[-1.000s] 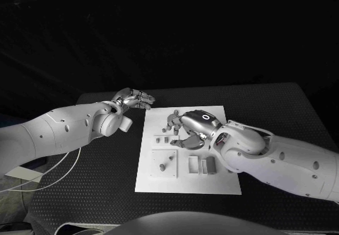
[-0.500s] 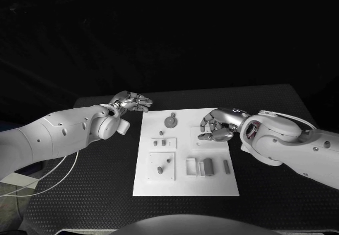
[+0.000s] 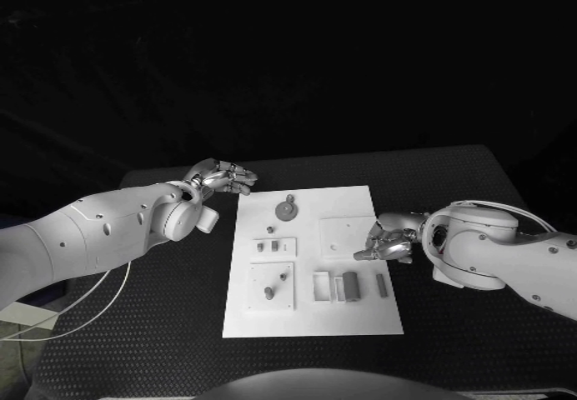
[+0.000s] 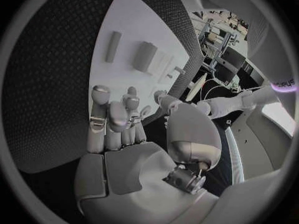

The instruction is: Assemble the parts on the task board

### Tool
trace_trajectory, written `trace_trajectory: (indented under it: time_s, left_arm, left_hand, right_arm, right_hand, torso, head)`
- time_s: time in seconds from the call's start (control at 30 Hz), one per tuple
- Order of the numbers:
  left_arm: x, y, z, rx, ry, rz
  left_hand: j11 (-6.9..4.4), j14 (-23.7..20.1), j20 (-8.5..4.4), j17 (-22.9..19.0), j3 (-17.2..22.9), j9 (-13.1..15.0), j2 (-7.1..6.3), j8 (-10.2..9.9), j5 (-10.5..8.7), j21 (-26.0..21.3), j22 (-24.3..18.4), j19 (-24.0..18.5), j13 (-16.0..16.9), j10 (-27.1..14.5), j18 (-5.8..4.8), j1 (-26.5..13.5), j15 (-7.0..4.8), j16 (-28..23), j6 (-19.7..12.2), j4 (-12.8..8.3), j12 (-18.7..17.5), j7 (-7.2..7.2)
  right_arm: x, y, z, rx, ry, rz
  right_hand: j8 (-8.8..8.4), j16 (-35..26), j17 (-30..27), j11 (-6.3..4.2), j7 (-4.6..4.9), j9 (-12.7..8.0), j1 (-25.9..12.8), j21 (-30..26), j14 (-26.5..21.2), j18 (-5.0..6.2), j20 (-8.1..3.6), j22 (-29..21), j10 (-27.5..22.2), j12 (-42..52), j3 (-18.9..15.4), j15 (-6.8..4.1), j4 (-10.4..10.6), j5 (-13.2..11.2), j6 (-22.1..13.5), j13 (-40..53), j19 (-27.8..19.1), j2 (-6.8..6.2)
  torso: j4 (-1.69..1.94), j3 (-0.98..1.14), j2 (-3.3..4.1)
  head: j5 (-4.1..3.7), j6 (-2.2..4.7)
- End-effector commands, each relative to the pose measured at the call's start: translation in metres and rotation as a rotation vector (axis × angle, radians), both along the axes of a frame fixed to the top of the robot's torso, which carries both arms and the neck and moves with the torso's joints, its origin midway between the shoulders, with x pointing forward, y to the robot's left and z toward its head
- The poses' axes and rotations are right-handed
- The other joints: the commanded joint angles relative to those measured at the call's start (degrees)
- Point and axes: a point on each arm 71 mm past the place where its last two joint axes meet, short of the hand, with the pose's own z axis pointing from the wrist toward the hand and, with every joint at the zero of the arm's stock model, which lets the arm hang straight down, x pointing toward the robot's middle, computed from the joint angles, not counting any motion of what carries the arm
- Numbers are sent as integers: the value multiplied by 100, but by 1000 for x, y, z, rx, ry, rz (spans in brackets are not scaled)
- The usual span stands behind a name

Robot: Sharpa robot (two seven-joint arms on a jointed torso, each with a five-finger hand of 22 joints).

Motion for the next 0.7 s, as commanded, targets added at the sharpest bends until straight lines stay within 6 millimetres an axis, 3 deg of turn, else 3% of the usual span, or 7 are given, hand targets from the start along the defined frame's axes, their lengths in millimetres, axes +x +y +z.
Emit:
trace_trajectory:
  time_s: [0.03, 0.2, 0.43, 0.7]
  left_arm:
    - [0, -4, 0, -12, 7, -22]
    - [0, -4, 0, -13, 7, -23]
    - [0, -4, 0, -13, 7, -23]
    - [-1, -4, 0, -13, 7, -24]
  left_hand:
    - [14, 19, 24, 8, -27, -9, 1, 25, -14, 35, -8, -7, -9, -17, 36, -60, 20, -24, -33, 5, 21, -17]
    - [14, 17, 25, 12, -30, -10, 2, 25, -14, 34, -10, -9, -11, -18, 36, -67, 21, -30, -35, 7, 21, -18]
    - [14, 16, 25, 15, -31, -11, 3, 26, -14, 34, -12, -11, -13, -19, 36, -72, 22, -34, -36, 9, 21, -18]
    - [14, 16, 25, 20, -33, -13, 4, 26, -14, 34, -13, -12, -14, -20, 36, -78, 23, -39, -37, 12, 20, -17]
  right_arm:
    - [-8, -2, -13, -39, 134, -13]
    - [-10, -1, -25, -58, 164, -12]
    - [-10, 11, -34, -62, 182, 7]
    - [-8, 16, -37, -85, 176, 24]
  right_hand:
    - [-40, 38, 17, -22, 40, -31, -126, 42, -42, 196, -38, 136, 61, -33, -59, -26, 116, -20, 114, -26, -14, 10]
    - [-82, 75, 81, -44, 21, -70, -229, 90, -32, 196, -60, 134, 107, -37, -125, -47, 272, -29, 175, -38, -31, -16]
    - [-130, 91, 114, -46, 20, -98, -259, 120, -31, 196, -73, 131, 119, -37, -153, -50, 396, -31, 175, -35, -51, -65]
    - [-177, 74, 82, -34, 32, -121, -218, 135, -58, 196, -75, 127, 102, -46, -161, -40, 460, -31, 151, -32, -77, -135]
  torso:
    - [1, -10, 0]
    - [3, -13, 8]
    - [12, -3, 10]
    - [3, -6, 9]
  head:
    - [-26, 12]
    - [-58, 13]
    - [-94, -15]
    - [-83, -19]
